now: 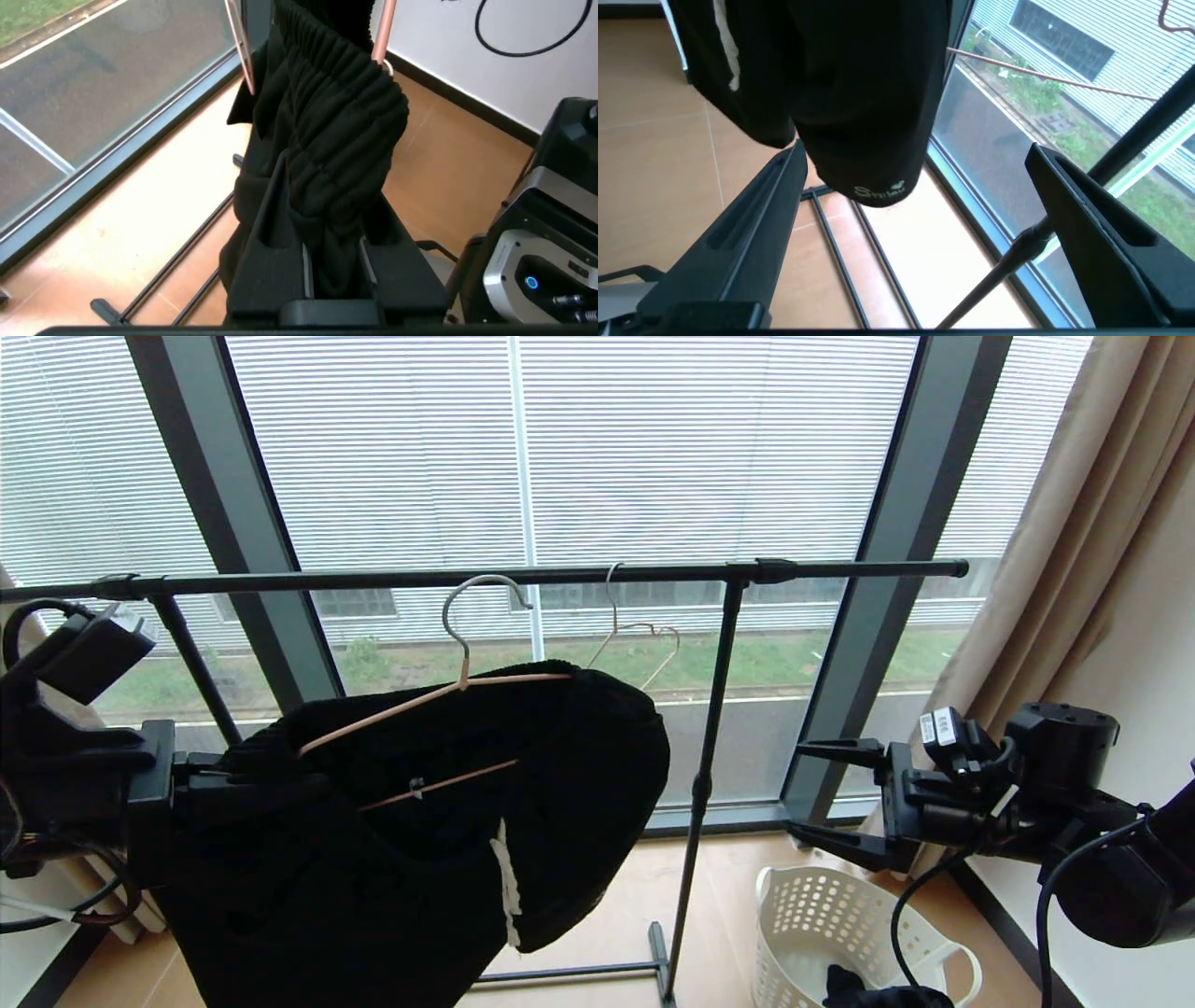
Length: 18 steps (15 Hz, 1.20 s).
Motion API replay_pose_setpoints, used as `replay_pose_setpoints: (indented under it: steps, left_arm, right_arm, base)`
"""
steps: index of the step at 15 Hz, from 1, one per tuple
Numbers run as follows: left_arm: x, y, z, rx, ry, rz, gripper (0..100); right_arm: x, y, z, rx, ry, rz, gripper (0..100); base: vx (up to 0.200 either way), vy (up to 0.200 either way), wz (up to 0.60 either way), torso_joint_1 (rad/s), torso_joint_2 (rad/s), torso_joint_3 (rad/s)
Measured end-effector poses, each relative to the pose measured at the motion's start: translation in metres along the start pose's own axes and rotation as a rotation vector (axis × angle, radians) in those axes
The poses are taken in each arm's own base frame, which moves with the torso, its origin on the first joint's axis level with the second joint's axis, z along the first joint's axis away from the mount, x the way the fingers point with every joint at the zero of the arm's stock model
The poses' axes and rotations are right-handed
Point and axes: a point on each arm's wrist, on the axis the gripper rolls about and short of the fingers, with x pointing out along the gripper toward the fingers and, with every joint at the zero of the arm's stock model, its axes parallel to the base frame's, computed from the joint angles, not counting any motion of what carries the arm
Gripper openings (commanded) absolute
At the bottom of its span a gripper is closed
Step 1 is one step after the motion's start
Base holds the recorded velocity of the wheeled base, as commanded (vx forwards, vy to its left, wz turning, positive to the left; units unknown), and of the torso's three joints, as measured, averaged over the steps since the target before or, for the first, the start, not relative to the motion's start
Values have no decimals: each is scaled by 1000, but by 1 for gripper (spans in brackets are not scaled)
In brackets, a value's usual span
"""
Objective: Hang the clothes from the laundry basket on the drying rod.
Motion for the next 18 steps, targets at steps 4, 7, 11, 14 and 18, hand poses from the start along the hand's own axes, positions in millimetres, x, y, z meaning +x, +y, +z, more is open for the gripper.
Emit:
replay_pose_setpoints:
  steps: [4,7,11,14,18]
  left_arm:
    - [11,0,-2,6,81,90,0]
    - [30,-1,-3,20,168,135,0]
    - [48,5,-13,11,274,200,0]
    - [56,11,-19,-6,323,225,0]
    - [64,19,-27,-28,373,246,0]
  right_arm:
    - [2,2,2,0,-1,2,100]
    - [2,2,2,-1,-1,2,100]
    - [3,2,1,2,1,1,100]
    - [3,1,1,2,2,-1,100]
    - [3,1,1,2,2,-1,100]
  base:
    - [0,0,0,0,0,0]
    - [0,0,0,0,0,0]
    - [0,0,0,0,0,0]
    - [0,0,0,0,0,0]
    - [0,0,0,0,0,0]
